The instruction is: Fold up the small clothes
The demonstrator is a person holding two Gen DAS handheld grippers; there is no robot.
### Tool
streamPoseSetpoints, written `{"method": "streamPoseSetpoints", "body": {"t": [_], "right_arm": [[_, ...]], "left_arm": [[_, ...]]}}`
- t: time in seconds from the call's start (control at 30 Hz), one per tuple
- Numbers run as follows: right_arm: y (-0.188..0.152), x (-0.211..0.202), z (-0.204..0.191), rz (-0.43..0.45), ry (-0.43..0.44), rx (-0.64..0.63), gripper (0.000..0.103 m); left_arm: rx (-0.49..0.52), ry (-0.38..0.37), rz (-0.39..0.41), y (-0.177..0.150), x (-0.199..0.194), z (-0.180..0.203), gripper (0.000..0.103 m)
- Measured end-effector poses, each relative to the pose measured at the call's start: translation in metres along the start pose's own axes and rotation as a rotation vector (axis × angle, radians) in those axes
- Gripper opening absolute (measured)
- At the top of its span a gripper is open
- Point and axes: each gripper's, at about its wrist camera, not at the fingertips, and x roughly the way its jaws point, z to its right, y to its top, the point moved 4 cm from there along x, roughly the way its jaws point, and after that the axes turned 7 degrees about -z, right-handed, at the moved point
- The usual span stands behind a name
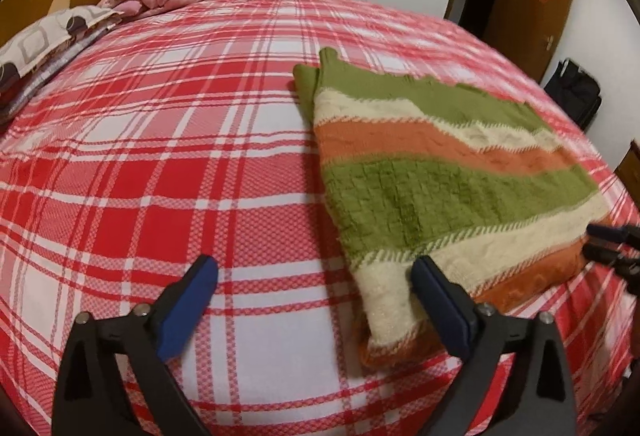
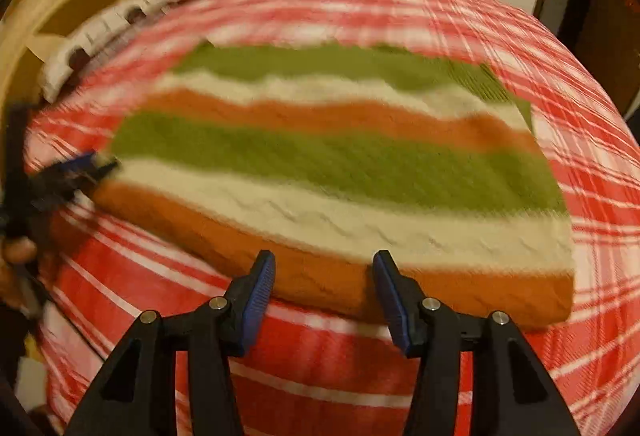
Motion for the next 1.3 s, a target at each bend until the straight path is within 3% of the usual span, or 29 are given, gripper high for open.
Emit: {"method": "streamPoseSetpoints", "body": {"t": [0.2, 0.37, 0.67, 0.87, 0.93, 1.0, 1.17, 1.3], "right_arm": [[0.032, 0.011, -0.048, 0.076, 0.11, -0.04, 0.053], [0.021, 0.043, -0.061, 0.006, 0.051, -0.039, 0.053], [-0.001, 0.038, -0.059, 0.056, 0.016, -0.079, 0.053], [-0.003, 0.029, -0.061, 0.046, 0.012, -0.095, 0.053], [-0.006, 0.022, -0.067, 0.058, 0.007, -0.127, 0.053], [-0.009, 0.013, -0.078, 0.089, 0.017, -0.172, 0.053], [-0.01, 0.004, -0.135, 0.155, 0.002, -0.361, 0.053], [-0.007, 0.015, -0.18, 0.17, -0.043, -0.497, 0.053]], "left_arm": [[0.014, 0.029, -0.009, -0.001, 0.003, 0.0, 0.103], [0.014, 0.026, -0.005, -0.002, 0.002, 0.0, 0.103], [0.012, 0.009, -0.007, -0.008, -0.002, 0.002, 0.103], [-0.036, -0.086, 0.025, -0.023, -0.027, -0.016, 0.103], [-0.064, -0.103, 0.044, -0.029, -0.037, -0.031, 0.103], [-0.088, -0.074, 0.062, -0.036, -0.044, -0.049, 0.103], [-0.164, -0.017, 0.073, -0.042, -0.052, -0.093, 0.103], [-0.221, -0.027, 0.084, -0.044, -0.054, -0.113, 0.103]]}}
